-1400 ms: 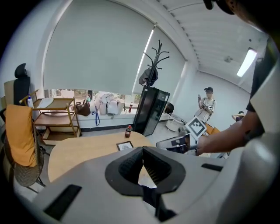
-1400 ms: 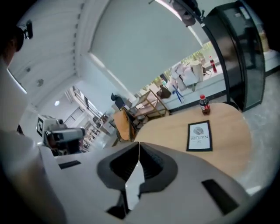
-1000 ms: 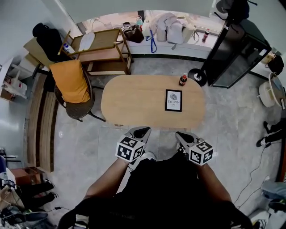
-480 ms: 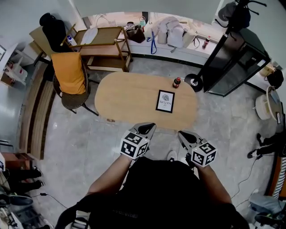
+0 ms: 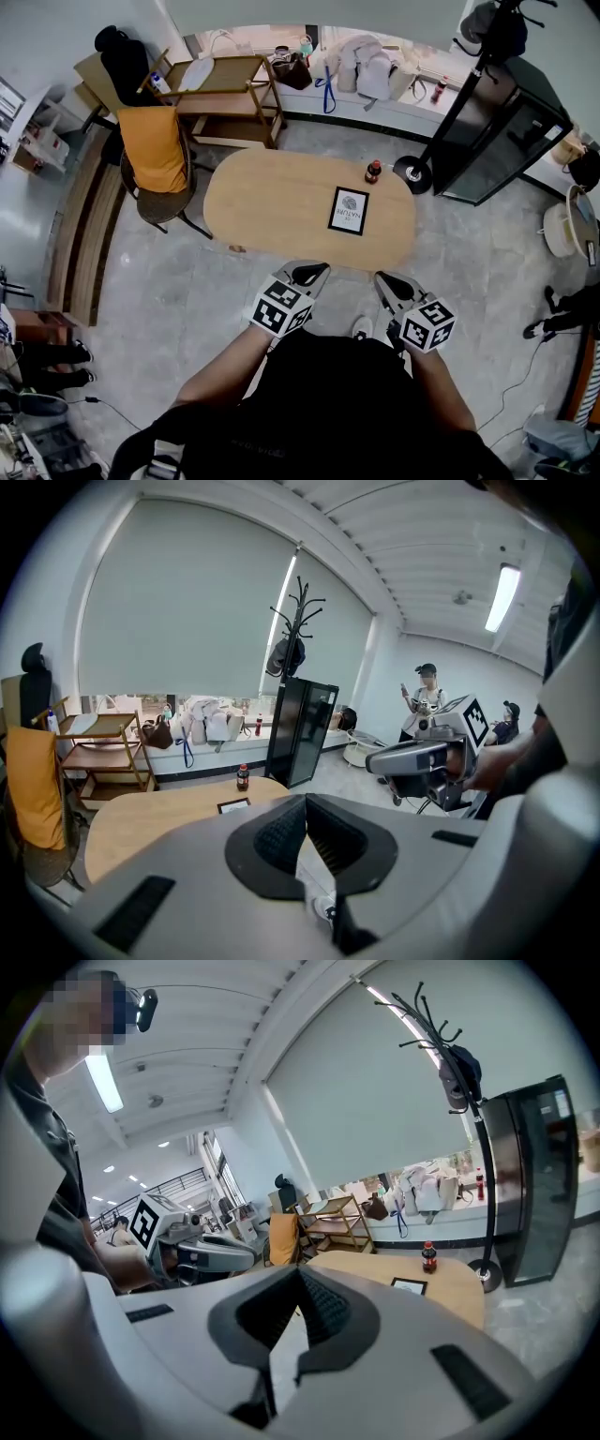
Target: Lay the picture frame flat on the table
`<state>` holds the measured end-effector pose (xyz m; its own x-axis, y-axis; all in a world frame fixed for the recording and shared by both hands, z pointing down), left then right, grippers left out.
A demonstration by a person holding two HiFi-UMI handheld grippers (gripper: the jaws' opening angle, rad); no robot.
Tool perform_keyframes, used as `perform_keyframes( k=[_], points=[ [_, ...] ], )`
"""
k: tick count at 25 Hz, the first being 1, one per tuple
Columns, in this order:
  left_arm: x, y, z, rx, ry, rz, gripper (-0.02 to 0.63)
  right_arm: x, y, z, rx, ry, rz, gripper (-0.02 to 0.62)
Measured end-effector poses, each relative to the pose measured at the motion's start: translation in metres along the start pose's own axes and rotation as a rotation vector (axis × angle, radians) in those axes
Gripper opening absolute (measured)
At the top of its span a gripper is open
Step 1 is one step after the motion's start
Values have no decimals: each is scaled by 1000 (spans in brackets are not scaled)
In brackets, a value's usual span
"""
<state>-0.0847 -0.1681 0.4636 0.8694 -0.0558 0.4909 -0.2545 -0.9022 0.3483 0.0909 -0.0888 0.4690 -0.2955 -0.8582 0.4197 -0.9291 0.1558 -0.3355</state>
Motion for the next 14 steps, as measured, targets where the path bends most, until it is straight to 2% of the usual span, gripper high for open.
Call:
perform_keyframes(
  k=[14],
  points=[
    [-2,-2,3,32,27,-4,5,0,4,-4,-11,-1,12,2]
  ],
)
Point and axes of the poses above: the fingertips, and each gripper's own axes: x forward along the fingers, y to its left, z out of its top, the point moved 6 cm from there along -x, backward along the fingers, and after that the axes turned 12 degrees about -z, right-handed, at the moved point
